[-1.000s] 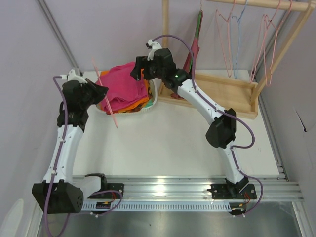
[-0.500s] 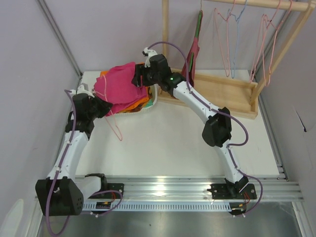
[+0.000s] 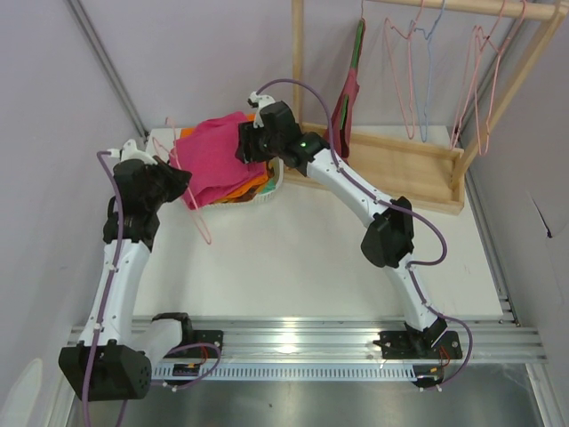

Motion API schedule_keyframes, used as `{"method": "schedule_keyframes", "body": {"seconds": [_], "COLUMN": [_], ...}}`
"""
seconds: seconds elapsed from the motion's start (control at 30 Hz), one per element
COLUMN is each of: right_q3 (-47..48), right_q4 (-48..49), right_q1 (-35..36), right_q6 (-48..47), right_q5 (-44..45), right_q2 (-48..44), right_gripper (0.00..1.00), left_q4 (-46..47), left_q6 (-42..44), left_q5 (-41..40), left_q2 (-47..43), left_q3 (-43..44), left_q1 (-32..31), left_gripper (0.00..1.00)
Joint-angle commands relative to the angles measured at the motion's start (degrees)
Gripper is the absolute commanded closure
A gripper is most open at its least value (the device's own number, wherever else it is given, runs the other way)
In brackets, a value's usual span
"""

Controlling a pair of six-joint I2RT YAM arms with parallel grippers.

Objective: Remove the trousers from the hanger

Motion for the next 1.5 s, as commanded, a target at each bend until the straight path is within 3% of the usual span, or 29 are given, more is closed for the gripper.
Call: {"method": "schedule_keyframes", "body": {"seconds": [0.0, 1.0, 1.2, 1.47], "right_q3": [2.68, 4.35, 4.97, 4.79], "right_q4": [-3.74, -5.15, -5.24, -1.03], "right_q1": [0.37, 0.63, 0.72, 0.72], "right_q6": [1.15, 8.01, 8.89, 11.35], "right_q5": [3.55, 2.68, 1.98, -0.22], "right_q2": [-0.44, 3.95, 5.10, 6.85], "right_gripper": [0.42, 0.39, 0.32, 0.40], "left_q4": [-0.24, 0.46, 0.38, 0.29], "left_q6": [1.30, 1.91, 2.00, 2.44], "left_q5": [0.01, 1.33, 1.15, 0.89], "left_q2": [-1.06, -0.45, -0.18, -0.27], "left_q3": [1.26, -0.06, 0.03, 0.03], "left_q1": [0.66, 1.63, 1.63, 1.72], "left_gripper": [1.00, 1.00, 1.00, 1.00]}}
